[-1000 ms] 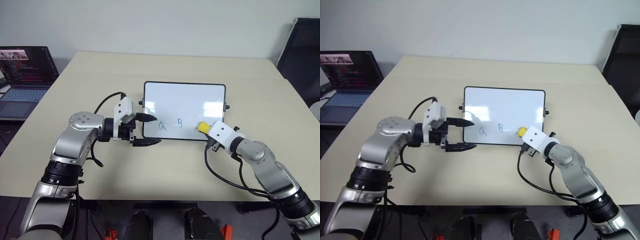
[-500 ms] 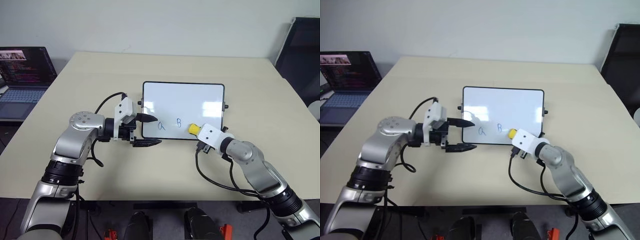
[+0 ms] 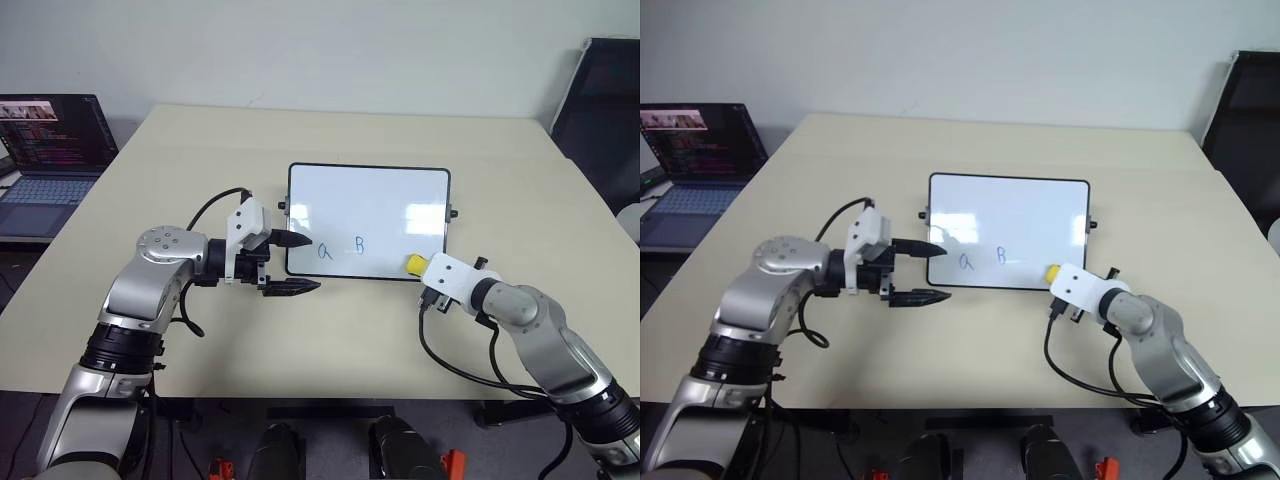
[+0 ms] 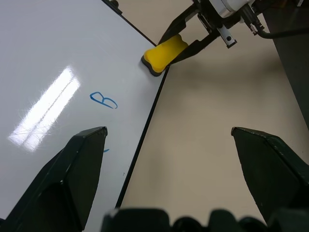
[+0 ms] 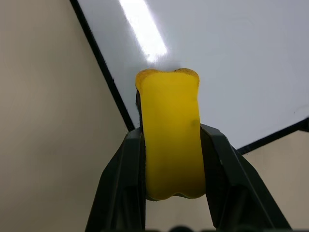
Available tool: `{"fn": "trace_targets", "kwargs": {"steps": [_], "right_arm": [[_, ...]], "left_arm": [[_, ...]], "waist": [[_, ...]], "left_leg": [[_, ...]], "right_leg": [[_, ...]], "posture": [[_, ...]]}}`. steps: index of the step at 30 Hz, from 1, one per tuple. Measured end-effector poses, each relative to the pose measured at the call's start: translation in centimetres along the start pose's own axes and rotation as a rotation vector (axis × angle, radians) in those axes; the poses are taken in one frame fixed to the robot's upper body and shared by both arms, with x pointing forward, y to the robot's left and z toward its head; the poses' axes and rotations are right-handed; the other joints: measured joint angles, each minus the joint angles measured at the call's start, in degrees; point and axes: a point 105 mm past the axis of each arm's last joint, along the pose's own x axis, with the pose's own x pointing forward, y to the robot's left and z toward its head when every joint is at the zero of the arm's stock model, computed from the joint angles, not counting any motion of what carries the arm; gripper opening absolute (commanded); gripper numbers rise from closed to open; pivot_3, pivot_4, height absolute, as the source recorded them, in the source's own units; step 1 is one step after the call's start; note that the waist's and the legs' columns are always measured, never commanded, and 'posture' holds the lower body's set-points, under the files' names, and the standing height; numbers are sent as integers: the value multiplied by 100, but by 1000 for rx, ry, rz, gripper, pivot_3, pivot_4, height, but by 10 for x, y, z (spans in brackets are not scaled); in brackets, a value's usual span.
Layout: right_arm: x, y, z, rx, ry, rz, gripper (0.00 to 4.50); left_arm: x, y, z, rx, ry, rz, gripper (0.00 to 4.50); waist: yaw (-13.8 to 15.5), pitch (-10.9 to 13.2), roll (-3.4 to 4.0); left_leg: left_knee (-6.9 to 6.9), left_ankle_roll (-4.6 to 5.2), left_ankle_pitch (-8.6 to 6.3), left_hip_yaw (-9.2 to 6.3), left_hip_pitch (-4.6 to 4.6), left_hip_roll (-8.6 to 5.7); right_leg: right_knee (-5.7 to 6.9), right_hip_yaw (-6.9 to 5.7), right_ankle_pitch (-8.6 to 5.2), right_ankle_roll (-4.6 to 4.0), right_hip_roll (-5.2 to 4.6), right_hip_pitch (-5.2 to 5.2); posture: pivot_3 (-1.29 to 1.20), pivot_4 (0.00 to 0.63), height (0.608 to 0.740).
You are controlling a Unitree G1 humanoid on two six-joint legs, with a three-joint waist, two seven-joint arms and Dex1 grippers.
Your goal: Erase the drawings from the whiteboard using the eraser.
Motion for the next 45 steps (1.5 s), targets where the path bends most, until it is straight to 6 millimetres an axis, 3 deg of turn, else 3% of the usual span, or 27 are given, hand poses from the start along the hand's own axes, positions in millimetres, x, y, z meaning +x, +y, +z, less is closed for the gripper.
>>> {"fn": "trace_targets", "kwargs": {"steps": [4, 14, 21, 23, 25, 33, 45], "right_arm": [[0, -1, 1, 11, -6, -6, 1175], [-4, -11, 41, 262, -246, -58, 1174], [-17, 13, 45, 473, -395, 10, 1174], [-24, 14, 41, 493, -414, -3, 1174], [-26, 18, 33, 500, -403, -5, 1174], [-18, 29, 32, 442, -411, 33, 1174], [-9, 21, 47, 338, -430, 23, 1174]], "left_arm": [[0, 0, 0, -1, 1, 0, 4500], [-16, -6, -19, -111, -34, 149, 4500], [-50, 8, -39, -241, -172, 564, 4500], [-55, -1, -52, -277, -167, 637, 4500], [-56, -9, -66, -322, -142, 656, 4500], [-59, -11, -53, -255, -118, 639, 4500], [-54, -24, -51, -188, -31, 462, 4500]], "waist": [[-1, 0, -1], [-13, 3, 0], [14, 3, -2], [8, 1, -4], [2, 2, -6], [-10, 3, -9], [-8, 4, -8]], "left_leg": [[0, 0, 0, 1, 0, 0], [-41, -1, -1, -1, -2, 4], [-46, -1, -1, -3, -1, 2], [-46, -2, -1, 1, 5, 1], [-46, -2, -1, -2, 5, 1], [-36, -2, -1, 2, 12, 1], [-65, -3, -1, 6, 5, 2]], "right_leg": [[-1, 1, 0, 0, 0, 0], [-5, -5, -4, 2, 2, -11], [-7, -8, -12, -1, -2, -7], [-10, -6, -12, -1, -6, -1], [-5, -8, -11, -3, -5, -4], [-11, -3, -4, -14, -6, -5], [-17, -5, -8, -16, -6, -20]], "posture": [[0, 150, 740], [0, 150, 740], [0, 150, 740], [0, 150, 740], [0, 150, 740], [0, 150, 740], [0, 150, 740]]}}
